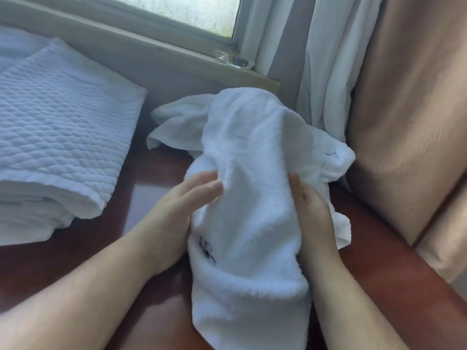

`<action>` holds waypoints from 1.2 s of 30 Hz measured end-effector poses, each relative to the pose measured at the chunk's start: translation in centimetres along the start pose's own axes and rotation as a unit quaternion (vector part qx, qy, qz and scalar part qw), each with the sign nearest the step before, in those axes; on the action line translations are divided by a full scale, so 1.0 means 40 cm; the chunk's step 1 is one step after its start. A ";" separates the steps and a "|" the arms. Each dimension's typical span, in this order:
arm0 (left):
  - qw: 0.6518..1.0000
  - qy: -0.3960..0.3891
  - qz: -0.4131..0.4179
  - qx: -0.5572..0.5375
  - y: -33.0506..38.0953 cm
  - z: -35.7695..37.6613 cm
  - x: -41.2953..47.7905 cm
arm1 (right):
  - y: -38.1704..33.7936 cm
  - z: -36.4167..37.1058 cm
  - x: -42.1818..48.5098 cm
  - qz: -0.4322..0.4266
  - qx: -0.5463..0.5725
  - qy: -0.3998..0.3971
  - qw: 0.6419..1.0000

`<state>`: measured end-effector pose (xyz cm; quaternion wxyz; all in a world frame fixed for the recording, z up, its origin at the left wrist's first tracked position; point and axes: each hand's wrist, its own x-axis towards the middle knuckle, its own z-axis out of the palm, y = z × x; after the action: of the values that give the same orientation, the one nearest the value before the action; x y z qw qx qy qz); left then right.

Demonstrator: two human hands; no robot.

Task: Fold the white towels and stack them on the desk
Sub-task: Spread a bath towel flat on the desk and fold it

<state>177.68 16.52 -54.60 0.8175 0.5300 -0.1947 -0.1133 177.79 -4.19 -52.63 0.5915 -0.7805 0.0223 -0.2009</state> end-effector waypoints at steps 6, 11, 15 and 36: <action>0.995 0.020 0.053 -0.081 0.024 -0.004 0.000 | -0.004 0.023 -0.047 -0.051 0.046 -0.123 0.990; 0.989 0.071 0.020 -0.130 0.109 0.003 -0.042 | -0.048 0.012 -0.072 -0.247 -0.210 -0.099 0.941; 0.996 0.068 -0.004 -0.066 0.253 0.052 -0.066 | -0.110 0.041 -0.045 -0.272 -0.328 -0.061 0.902; 0.915 0.130 0.003 0.382 0.207 0.076 -0.201 | -0.558 0.038 -0.039 0.110 0.452 -0.093 0.880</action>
<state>168.96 20.58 -47.53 0.5711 0.8115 -0.1163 0.0423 172.37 4.29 -32.59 0.8979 -0.4355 -0.0406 -0.0495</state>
